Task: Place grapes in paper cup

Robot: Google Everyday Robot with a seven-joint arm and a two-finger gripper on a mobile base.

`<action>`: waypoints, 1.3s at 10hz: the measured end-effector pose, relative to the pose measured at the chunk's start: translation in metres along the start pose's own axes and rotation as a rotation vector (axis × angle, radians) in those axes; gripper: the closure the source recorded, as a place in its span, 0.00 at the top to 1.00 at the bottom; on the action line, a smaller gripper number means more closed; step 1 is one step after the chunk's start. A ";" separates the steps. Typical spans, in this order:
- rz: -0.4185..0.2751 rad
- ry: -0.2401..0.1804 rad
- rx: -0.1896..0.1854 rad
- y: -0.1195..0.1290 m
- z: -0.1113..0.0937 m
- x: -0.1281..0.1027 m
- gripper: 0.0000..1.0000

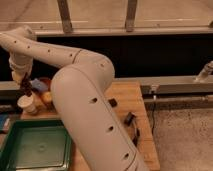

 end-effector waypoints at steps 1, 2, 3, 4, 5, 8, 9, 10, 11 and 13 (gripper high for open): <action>0.003 0.005 -0.008 0.002 0.006 -0.002 0.00; 0.002 0.005 -0.025 0.010 0.010 -0.007 0.00; 0.003 0.003 -0.048 0.016 0.014 -0.010 0.00; 0.009 -0.001 -0.062 0.018 0.014 -0.011 0.00; 0.013 -0.003 -0.068 0.018 0.013 -0.011 0.00; 0.009 -0.003 -0.070 0.020 0.014 -0.012 0.00; 0.009 -0.003 -0.070 0.020 0.014 -0.012 0.00; 0.010 -0.003 -0.070 0.020 0.014 -0.012 0.00; 0.010 -0.003 -0.070 0.020 0.014 -0.012 0.00; 0.010 -0.002 -0.070 0.020 0.014 -0.012 0.00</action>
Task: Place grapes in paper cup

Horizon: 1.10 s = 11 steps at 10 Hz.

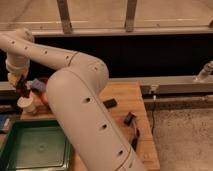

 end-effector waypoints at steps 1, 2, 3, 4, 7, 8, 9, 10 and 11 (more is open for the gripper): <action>-0.003 -0.002 -0.002 0.000 0.000 0.000 0.00; -0.010 -0.013 -0.009 0.001 0.001 -0.002 0.00; -0.019 -0.037 -0.031 0.003 0.006 -0.004 0.00; -0.022 -0.051 -0.046 0.002 0.009 -0.004 0.00; -0.039 -0.071 -0.081 0.006 0.021 -0.012 0.00; -0.042 -0.071 -0.088 0.007 0.024 -0.013 0.00; -0.042 -0.063 -0.095 0.007 0.028 -0.012 0.00; -0.044 -0.042 -0.108 0.009 0.038 -0.011 0.00; -0.045 -0.028 -0.117 0.011 0.045 -0.011 0.00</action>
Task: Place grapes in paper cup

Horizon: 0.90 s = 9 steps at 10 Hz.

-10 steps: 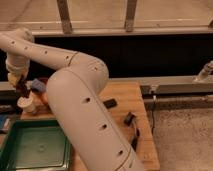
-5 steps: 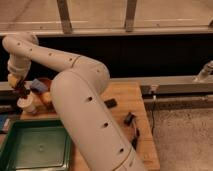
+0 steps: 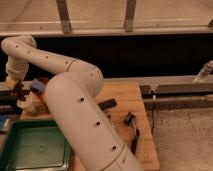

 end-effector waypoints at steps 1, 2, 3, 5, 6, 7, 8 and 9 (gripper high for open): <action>0.002 0.028 -0.010 0.002 0.011 0.001 0.00; 0.007 0.050 -0.014 0.000 0.017 0.004 0.03; 0.012 0.073 -0.018 -0.001 0.024 0.007 0.11; 0.030 0.095 -0.017 -0.001 0.029 0.011 0.32; 0.036 0.098 -0.016 -0.003 0.030 0.013 0.40; 0.044 0.097 -0.017 -0.005 0.030 0.016 0.50; 0.050 0.097 -0.020 -0.006 0.031 0.018 0.60; 0.054 0.096 -0.023 -0.006 0.032 0.020 0.72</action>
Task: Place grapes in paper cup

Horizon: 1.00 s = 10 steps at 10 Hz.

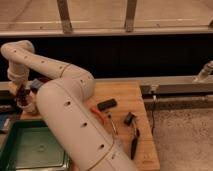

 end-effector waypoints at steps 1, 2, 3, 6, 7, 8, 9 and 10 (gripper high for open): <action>0.001 -0.004 -0.004 0.001 0.000 0.000 0.78; 0.003 -0.006 -0.008 0.001 0.000 0.001 0.80; 0.005 -0.009 -0.011 0.001 0.000 0.002 0.80; 0.000 -0.020 -0.013 0.004 -0.001 0.004 0.80; 0.002 -0.028 -0.010 0.003 -0.003 0.005 0.80; 0.004 -0.045 -0.006 0.003 -0.007 0.005 0.80; 0.004 -0.073 0.006 0.003 -0.016 0.004 0.80; 0.006 -0.090 0.016 0.001 -0.022 0.005 0.80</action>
